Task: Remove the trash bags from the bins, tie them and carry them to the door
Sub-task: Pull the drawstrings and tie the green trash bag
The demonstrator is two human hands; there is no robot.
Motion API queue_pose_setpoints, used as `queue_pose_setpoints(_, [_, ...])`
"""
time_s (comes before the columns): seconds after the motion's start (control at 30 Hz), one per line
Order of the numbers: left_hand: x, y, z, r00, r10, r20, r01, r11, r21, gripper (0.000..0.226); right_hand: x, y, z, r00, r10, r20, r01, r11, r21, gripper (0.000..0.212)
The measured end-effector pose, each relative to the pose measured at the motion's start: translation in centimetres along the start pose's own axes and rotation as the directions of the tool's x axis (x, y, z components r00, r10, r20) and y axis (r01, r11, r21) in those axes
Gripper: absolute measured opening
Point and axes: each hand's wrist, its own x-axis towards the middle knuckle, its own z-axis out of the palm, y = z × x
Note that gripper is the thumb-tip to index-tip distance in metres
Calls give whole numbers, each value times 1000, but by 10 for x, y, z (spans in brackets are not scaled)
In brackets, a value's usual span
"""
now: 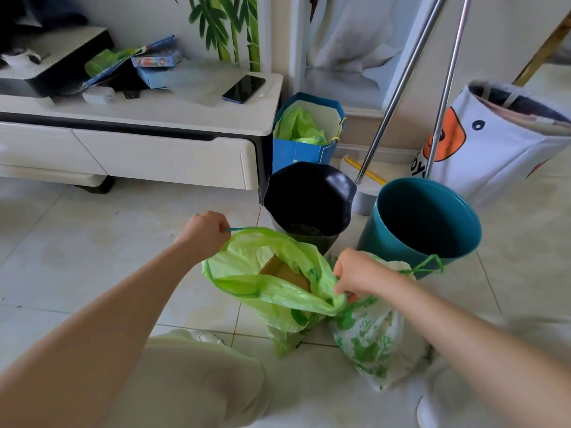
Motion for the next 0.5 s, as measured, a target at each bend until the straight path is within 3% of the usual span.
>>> queue_pose_setpoints(0.03, [0, 1, -1, 1000, -12, 7, 12, 1000, 15, 8, -8, -2, -4, 995, -27, -96, 9, 982, -189, 24])
queue_pose_setpoints(0.1, [0, 5, -4, 999, -29, 33, 28, 999, 37, 10, -27, -5, -12, 967, -111, -229, 8, 913, -407, 29])
queue_pose_setpoints(0.23, [-7, 16, -15, 981, -29, 194, 4, 991, 131, 13, -52, -1, -32, 942, -142, -305, -56, 827, -559, 19])
queue_pose_setpoints(0.37, [-17, 36, -30, 950, -13, 313, -26, 992, 120, 15, -66, 7, -45, 925, -118, -362, -117, 816, -566, 14])
queue_pose_setpoints(0.43, [-21, 49, -36, 963, 32, 269, -52, 996, 67, 17, -69, 13, -49, 904, -131, -408, -110, 849, -517, 4])
queue_pose_setpoints(0.5, [-26, 61, -39, 974, 82, 213, -88, 996, 22, 19, -69, 18, -56, 900, -136, -415, -16, 940, -342, 7])
